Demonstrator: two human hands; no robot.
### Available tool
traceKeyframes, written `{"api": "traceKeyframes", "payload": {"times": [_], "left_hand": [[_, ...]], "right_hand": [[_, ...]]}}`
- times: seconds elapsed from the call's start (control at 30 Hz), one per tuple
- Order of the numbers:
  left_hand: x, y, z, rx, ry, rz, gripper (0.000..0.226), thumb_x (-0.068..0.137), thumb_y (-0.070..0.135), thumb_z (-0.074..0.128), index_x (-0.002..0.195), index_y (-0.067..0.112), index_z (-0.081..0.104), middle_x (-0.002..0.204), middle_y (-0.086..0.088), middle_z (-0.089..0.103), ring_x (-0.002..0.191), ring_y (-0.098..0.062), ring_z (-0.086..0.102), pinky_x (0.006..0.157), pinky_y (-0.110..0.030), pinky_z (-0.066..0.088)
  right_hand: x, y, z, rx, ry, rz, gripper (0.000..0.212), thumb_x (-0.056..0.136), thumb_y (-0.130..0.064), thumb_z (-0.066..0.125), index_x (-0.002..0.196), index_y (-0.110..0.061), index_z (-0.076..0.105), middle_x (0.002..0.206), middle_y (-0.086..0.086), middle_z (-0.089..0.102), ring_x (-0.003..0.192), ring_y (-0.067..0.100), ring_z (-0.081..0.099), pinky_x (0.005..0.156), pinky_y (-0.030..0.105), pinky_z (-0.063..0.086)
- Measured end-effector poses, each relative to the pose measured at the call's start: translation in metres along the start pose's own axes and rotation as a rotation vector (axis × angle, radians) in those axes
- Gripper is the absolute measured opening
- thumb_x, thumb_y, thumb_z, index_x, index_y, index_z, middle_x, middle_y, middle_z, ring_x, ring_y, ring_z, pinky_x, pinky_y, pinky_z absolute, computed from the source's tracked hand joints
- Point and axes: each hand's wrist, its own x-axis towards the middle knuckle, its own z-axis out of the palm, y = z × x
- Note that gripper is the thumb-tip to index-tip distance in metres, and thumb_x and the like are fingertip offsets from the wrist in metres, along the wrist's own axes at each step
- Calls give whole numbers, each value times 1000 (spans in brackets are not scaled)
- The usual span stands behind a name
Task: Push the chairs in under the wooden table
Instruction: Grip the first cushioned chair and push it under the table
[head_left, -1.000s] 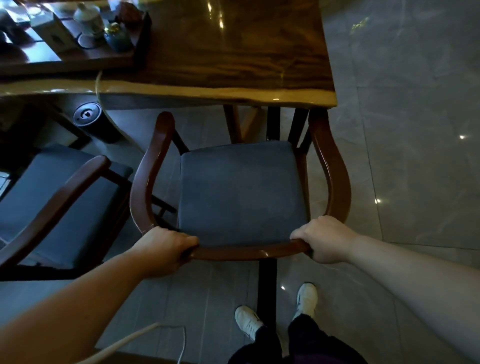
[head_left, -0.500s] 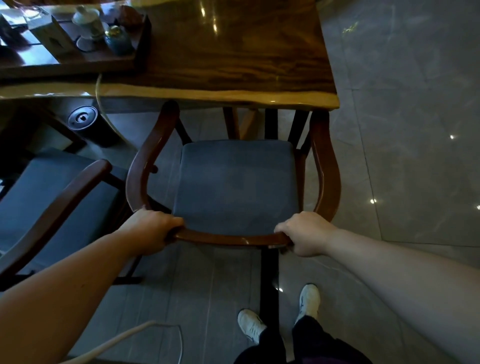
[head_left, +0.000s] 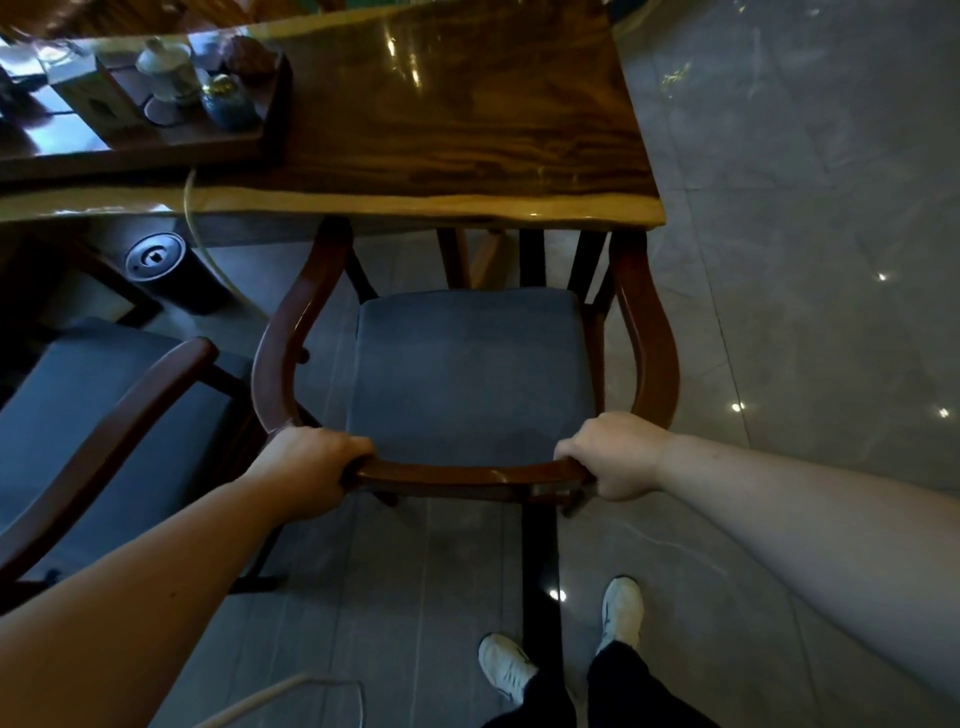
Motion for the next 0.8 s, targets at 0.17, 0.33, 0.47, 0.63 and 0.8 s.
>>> {"api": "traceKeyframes", "payload": {"times": [0.17, 0.33, 0.47, 0.63, 0.8], "left_hand": [[5, 8, -2, 10, 67, 33, 15, 88, 34, 59, 102, 41, 59, 96, 17, 62, 90, -6, 59, 81, -31, 50], [4, 12, 2, 33, 42, 35, 14, 89, 35, 58, 102, 40, 57, 95, 15, 62, 87, -6, 59, 81, -33, 52], [-2, 15, 9, 36, 38, 43, 16, 89, 36, 58, 103, 42, 56, 97, 16, 61, 89, -4, 58, 79, -28, 49], [-10, 19, 20, 31, 57, 54, 16, 89, 36, 59, 104, 41, 57, 98, 16, 61, 92, -4, 57, 78, -25, 47], [-11, 21, 21, 29, 56, 18, 17, 86, 35, 61, 102, 38, 57, 97, 13, 62, 89, -9, 59, 78, -33, 53]], "right_hand": [[0, 17, -2, -30, 2, 3, 26, 86, -18, 67, 110, -25, 63, 83, -5, 65, 73, 12, 61, 59, 25, 50], [-2, 17, 3, -36, 2, -16, 21, 88, -20, 66, 108, -26, 63, 83, -5, 64, 73, 12, 61, 57, 22, 43], [-4, 13, 13, -36, 4, -23, 19, 87, -22, 67, 104, -27, 63, 80, -7, 62, 71, 11, 60, 57, 22, 41], [-7, 9, 26, -38, 8, -27, 22, 86, -21, 66, 106, -29, 62, 84, -6, 64, 72, 13, 60, 58, 24, 41], [-7, 6, 29, 0, -29, 30, 26, 87, -19, 67, 109, -30, 61, 87, -7, 64, 76, 12, 61, 61, 26, 49]]}}
